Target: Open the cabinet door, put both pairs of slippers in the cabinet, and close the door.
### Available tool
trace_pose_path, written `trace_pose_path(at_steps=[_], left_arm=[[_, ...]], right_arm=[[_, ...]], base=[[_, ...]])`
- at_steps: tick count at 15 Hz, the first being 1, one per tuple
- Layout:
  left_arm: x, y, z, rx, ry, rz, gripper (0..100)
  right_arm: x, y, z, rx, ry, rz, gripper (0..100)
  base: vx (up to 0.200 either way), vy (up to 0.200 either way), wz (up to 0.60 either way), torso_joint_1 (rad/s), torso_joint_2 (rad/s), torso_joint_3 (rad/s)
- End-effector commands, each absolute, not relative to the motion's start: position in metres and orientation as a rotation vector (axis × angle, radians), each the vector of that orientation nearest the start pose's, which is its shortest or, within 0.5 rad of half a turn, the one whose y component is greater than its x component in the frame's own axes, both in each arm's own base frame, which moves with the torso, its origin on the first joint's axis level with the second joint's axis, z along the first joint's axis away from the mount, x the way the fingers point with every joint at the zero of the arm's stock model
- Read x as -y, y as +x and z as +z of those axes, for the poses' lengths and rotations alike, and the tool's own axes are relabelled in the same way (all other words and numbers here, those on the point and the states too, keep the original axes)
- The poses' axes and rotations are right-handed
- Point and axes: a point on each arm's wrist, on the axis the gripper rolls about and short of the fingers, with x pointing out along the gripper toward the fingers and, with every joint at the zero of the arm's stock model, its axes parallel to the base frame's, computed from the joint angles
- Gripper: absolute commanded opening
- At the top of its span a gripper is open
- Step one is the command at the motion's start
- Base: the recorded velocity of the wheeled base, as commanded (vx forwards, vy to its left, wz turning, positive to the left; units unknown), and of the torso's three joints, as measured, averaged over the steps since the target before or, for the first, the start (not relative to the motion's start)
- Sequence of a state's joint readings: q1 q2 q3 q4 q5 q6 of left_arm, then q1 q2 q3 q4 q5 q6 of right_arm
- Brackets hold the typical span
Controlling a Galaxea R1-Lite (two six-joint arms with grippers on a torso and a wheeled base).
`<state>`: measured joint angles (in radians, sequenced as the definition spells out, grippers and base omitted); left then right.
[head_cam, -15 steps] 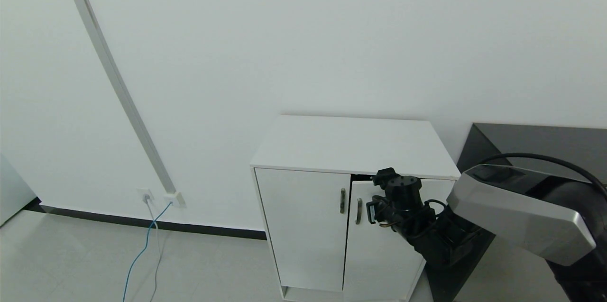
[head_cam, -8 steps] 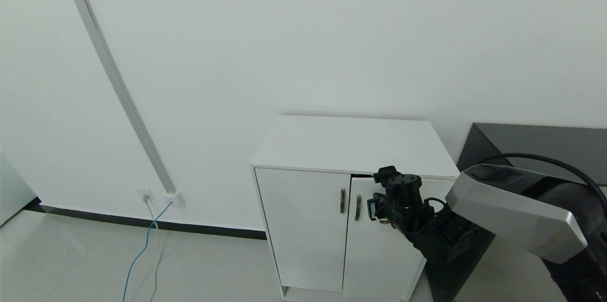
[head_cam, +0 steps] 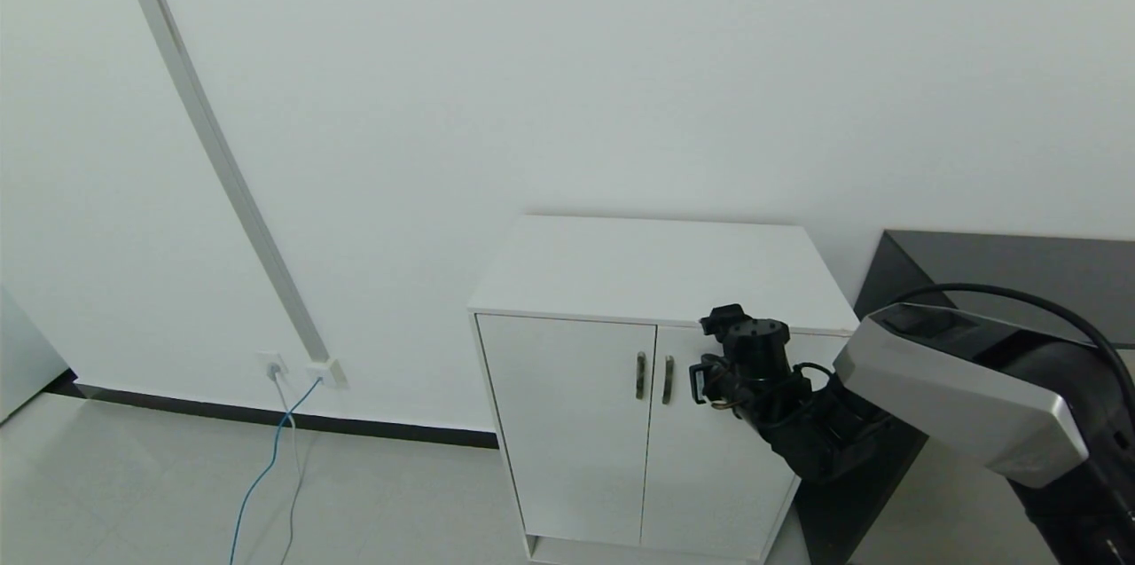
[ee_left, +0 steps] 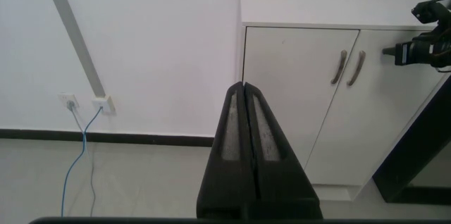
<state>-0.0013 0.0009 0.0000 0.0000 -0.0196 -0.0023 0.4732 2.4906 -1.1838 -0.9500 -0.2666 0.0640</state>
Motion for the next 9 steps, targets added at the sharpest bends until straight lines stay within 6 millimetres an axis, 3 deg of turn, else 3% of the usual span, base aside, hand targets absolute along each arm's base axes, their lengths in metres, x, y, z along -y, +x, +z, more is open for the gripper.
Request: trace_pose_path(at_steps=[1,9], left_arm=[[0.0004,-0.0227,0.0755,-0.002,-0.003,-0.020,0],[0.0004,-0.0227,0.0755,-0.002,-0.005,-0.020,0]], right_arm=[[-0.2006,0.4086,-0.0014,-0.333,-0.062,0.190,0],[-0.2020,0.4067,0.0058,-0.329,-0.062,0.194,0]], base=[[0.000,0.000,0.00,0.000,0.00,0.000],[0.000,0.000,0.00,0.000,0.00,0.000]])
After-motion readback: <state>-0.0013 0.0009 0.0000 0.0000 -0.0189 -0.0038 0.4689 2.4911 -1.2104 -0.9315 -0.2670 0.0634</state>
